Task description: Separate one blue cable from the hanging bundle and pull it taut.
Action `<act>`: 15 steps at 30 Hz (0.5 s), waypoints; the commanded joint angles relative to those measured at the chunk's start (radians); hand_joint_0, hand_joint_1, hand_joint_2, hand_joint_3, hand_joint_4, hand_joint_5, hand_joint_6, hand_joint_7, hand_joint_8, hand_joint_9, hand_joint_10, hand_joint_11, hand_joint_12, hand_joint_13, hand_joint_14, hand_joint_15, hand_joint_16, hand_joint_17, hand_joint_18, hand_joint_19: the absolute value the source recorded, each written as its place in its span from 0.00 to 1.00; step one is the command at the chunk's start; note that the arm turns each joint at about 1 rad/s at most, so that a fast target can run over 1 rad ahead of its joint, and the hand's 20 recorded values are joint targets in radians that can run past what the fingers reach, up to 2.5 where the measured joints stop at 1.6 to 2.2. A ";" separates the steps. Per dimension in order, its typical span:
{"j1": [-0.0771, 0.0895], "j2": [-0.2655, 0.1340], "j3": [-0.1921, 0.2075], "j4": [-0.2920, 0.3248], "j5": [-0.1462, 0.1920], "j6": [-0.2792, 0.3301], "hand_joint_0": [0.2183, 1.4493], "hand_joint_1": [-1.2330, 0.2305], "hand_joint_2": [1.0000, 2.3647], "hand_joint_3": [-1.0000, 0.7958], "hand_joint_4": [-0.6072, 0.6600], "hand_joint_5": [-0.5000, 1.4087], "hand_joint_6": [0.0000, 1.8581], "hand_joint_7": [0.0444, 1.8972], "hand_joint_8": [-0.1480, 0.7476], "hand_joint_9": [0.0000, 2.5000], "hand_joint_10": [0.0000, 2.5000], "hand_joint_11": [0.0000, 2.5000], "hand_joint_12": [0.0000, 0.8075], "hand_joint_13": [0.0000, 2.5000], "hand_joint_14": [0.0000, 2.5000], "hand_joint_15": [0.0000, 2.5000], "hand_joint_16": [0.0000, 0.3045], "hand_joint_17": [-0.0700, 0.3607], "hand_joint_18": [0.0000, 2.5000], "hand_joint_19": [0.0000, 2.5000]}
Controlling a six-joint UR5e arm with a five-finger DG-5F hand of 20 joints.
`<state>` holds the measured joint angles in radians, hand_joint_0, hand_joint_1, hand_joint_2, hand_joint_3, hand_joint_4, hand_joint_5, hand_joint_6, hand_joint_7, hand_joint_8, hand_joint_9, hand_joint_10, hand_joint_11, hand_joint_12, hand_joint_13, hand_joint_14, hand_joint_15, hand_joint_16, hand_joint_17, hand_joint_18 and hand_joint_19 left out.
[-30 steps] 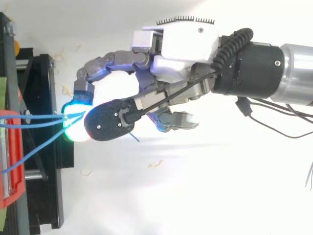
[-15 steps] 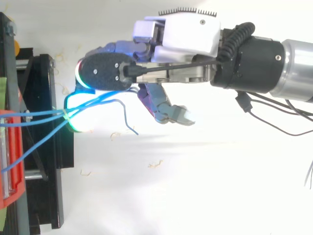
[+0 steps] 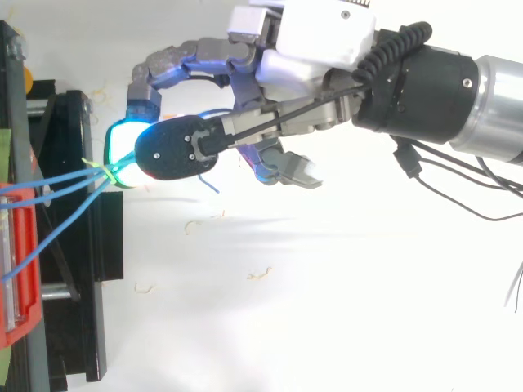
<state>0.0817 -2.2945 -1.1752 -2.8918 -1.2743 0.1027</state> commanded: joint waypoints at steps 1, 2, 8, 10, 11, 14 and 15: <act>0.000 0.001 0.000 0.000 0.012 0.000 0.42 0.36 0.01 0.43 0.58 0.33 0.27 0.59 0.35 0.89 0.01 0.34 0.40 0.78 0.01 0.54 0.16 0.41 0.61 0.38; 0.000 0.000 -0.001 0.000 0.016 0.000 0.42 0.36 0.01 0.43 0.57 0.33 0.27 0.59 0.36 0.89 0.01 0.33 0.40 0.78 0.01 0.54 0.16 0.41 0.61 0.38; 0.000 0.000 0.000 0.003 0.036 -0.003 0.41 0.34 0.02 0.46 0.56 0.33 0.27 0.58 0.37 0.88 0.01 0.35 0.39 0.78 0.01 0.54 0.15 0.41 0.61 0.38; 0.001 0.001 0.000 0.003 0.036 -0.003 0.41 0.34 0.02 0.47 0.56 0.33 0.27 0.58 0.37 0.88 0.01 0.35 0.39 0.78 0.01 0.54 0.15 0.41 0.61 0.38; 0.003 0.001 0.000 0.003 0.036 -0.003 0.41 0.34 0.02 0.47 0.56 0.33 0.27 0.58 0.36 0.88 0.01 0.35 0.40 0.78 0.01 0.54 0.15 0.41 0.61 0.37; 0.006 0.000 0.000 0.000 0.032 0.002 0.41 0.33 0.02 0.48 0.56 0.33 0.27 0.58 0.37 0.88 0.01 0.35 0.39 0.78 0.01 0.54 0.15 0.40 0.61 0.38; 0.006 0.001 0.002 0.000 0.033 0.003 0.40 0.33 0.02 0.48 0.56 0.33 0.27 0.58 0.36 0.88 0.01 0.34 0.39 0.77 0.01 0.54 0.15 0.40 0.61 0.38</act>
<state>0.0857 -2.2941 -1.1749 -2.8908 -1.2400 0.1032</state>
